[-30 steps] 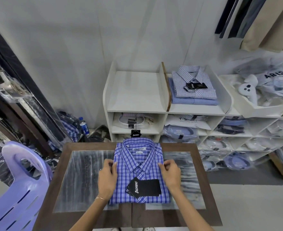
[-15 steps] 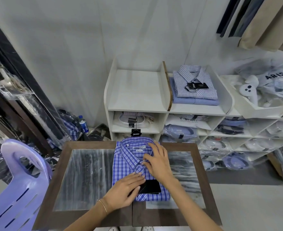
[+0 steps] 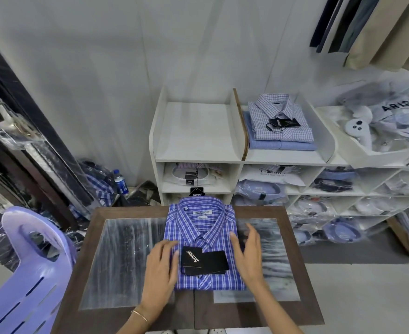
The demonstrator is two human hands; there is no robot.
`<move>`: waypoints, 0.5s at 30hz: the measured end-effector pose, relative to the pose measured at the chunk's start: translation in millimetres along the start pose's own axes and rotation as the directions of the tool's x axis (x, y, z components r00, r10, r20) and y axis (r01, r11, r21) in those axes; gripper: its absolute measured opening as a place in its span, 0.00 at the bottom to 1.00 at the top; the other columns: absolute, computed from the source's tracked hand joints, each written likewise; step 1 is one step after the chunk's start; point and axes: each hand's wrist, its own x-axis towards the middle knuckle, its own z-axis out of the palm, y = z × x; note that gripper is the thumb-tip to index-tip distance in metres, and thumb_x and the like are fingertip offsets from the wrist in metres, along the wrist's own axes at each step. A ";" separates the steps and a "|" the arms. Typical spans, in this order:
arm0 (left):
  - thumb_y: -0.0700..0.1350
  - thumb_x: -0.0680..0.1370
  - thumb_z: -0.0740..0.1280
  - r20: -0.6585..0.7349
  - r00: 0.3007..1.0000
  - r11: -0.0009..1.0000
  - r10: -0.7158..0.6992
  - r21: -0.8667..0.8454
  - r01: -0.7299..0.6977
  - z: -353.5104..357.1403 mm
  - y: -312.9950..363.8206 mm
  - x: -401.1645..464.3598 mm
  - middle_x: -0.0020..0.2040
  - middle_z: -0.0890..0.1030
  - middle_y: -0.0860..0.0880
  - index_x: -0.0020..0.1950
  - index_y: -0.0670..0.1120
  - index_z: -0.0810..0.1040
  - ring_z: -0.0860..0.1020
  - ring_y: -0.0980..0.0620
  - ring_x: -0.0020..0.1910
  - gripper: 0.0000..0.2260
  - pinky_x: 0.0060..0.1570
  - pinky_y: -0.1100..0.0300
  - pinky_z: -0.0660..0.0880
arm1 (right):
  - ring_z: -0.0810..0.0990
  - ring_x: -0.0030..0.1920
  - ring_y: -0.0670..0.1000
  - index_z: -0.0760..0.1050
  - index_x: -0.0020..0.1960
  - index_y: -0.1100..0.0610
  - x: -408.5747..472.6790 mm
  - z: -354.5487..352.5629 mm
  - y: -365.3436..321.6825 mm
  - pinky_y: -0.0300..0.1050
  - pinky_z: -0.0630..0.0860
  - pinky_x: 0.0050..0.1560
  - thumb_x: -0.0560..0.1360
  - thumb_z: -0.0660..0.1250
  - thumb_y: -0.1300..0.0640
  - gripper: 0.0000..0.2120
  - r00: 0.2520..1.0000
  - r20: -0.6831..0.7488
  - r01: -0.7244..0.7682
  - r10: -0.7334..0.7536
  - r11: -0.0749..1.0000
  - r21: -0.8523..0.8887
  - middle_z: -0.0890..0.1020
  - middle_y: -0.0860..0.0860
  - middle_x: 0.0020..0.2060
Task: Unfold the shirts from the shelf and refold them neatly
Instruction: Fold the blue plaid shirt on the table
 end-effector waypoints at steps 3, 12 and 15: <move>0.53 0.81 0.59 0.035 0.952 0.948 -0.303 -0.094 0.305 -0.6 6.3 7.2 0.63 0.66 0.50 0.69 0.45 0.66 0.69 0.58 0.58 0.20 0.59 0.59 0.71 | 0.75 0.55 0.50 0.65 0.67 0.57 -3.1 1.0 3.4 0.46 0.75 0.52 0.75 0.64 0.42 0.27 0.993 -0.038 -0.113 0.110 0.991 -0.068 0.75 0.52 0.57; 0.55 0.79 0.61 0.262 0.781 0.799 -0.567 -0.056 0.599 7.1 2.1 35.4 0.49 0.81 0.46 0.61 0.41 0.66 0.81 0.54 0.39 0.19 0.34 0.59 0.79 | 0.73 0.31 0.48 0.70 0.42 0.56 -0.6 14.7 -4.6 0.44 0.71 0.31 0.78 0.60 0.42 0.17 0.969 -0.051 -0.244 0.240 0.923 -0.299 0.74 0.48 0.32; 0.54 0.78 0.63 0.354 0.750 0.772 -0.559 -0.106 0.626 6.1 -6.6 41.8 0.47 0.82 0.46 0.55 0.43 0.70 0.81 0.53 0.41 0.15 0.41 0.56 0.80 | 0.70 0.30 0.46 0.69 0.43 0.57 -1.9 15.1 -6.9 0.41 0.67 0.30 0.80 0.58 0.46 0.15 0.983 -0.036 -0.183 0.181 0.936 -0.300 0.72 0.49 0.31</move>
